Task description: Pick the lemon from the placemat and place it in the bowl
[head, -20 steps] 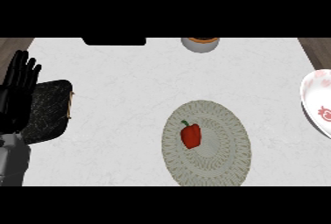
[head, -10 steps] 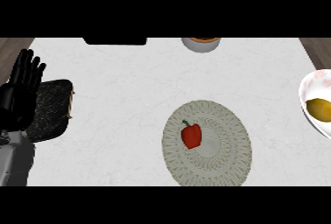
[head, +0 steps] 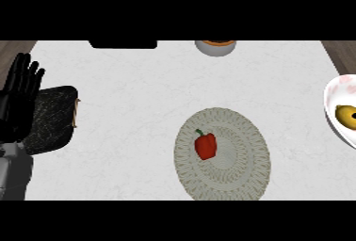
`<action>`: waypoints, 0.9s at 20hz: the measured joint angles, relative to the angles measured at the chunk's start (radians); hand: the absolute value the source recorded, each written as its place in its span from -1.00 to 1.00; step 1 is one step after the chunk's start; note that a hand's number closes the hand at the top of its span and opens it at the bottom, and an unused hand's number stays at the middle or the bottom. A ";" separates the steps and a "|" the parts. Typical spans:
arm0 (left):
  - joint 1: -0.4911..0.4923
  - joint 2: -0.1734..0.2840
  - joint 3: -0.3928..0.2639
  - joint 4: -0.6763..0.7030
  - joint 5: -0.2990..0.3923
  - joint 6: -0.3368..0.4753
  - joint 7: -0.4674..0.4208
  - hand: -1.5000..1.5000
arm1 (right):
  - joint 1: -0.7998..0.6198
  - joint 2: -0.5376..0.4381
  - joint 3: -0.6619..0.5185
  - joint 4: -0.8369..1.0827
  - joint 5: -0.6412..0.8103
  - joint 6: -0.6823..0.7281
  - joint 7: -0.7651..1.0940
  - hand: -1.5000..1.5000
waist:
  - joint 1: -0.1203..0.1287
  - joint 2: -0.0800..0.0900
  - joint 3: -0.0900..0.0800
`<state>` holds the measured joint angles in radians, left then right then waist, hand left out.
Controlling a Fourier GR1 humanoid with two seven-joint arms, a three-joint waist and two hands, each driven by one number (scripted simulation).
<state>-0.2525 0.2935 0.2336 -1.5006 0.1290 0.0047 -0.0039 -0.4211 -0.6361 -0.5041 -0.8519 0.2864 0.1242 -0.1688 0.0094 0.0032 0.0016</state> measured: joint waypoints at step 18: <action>0.007 0.002 0.015 -0.003 0.008 -0.008 -0.008 0.00 | 0.114 -0.364 -0.371 0.493 -0.243 0.176 -0.308 -1.00 | -0.002 0.004 0.004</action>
<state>-0.2454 0.2959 0.2486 -1.5033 0.1367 -0.0035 -0.0121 -0.3068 -1.0003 -0.8755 -0.3587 0.0439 0.2999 -0.4771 0.0072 0.0075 0.0058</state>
